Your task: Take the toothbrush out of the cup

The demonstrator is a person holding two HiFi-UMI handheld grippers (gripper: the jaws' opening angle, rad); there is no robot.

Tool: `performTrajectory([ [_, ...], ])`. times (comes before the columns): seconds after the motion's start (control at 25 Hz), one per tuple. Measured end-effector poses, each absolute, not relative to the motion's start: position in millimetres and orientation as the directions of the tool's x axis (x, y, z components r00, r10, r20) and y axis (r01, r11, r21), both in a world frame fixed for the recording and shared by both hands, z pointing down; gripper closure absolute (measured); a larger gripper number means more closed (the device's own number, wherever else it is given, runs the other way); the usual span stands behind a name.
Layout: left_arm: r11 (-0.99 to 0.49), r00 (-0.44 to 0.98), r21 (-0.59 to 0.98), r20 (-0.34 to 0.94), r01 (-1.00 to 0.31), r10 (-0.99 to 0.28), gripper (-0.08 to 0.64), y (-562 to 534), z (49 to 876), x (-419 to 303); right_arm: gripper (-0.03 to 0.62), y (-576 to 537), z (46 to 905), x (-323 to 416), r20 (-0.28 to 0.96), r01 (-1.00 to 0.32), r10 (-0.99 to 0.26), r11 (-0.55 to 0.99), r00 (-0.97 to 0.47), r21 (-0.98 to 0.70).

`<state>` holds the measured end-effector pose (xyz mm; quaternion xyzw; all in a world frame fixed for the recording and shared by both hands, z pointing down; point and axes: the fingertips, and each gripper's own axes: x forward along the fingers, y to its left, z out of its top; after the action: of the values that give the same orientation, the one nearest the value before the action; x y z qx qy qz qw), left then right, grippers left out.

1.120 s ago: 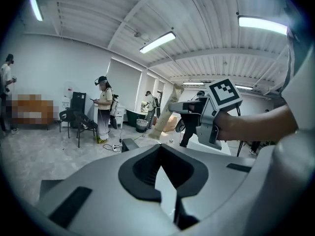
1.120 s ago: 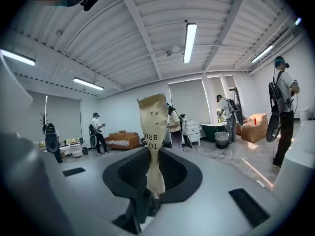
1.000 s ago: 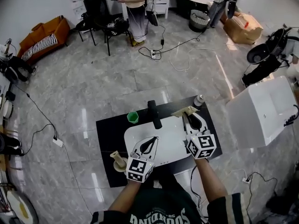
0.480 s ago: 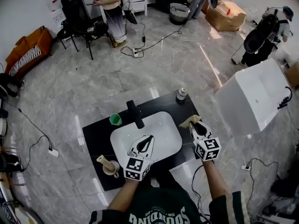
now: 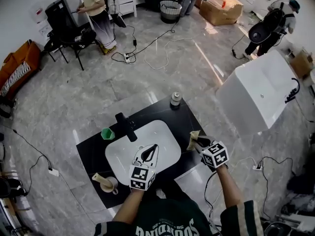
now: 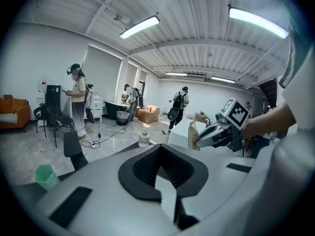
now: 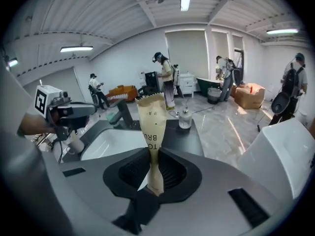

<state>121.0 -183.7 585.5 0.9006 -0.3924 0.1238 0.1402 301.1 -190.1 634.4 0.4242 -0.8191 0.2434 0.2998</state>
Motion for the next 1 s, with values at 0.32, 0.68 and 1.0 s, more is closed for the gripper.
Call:
performTrajectory([
  [0.32, -0.657, 0.667, 0.168, 0.357, -0.735, -0.654, 0.549, -190.8, 597.2, 132.9, 0.520, -169.0, 692.1, 297.2, 0.840, -0.783, -0.299, 0.584, -0.454, -0.215],
  [0.68, -0.612, 0.627, 0.182, 0.391, -0.770, -0.674, 0.550, -195.0, 609.6, 116.2, 0.518, -199.7, 741.0, 293.3, 0.861, -0.792, -0.265, 0.568, -0.434, -0.224],
  [1.0, -0.574, 0.592, 0.177, 0.396, -0.799, -0.702, 0.550, -201.5, 611.6, 96.2, 0.518, -221.6, 781.3, 286.1, 0.875, -0.811, -0.246, 0.536, -0.417, -0.236],
])
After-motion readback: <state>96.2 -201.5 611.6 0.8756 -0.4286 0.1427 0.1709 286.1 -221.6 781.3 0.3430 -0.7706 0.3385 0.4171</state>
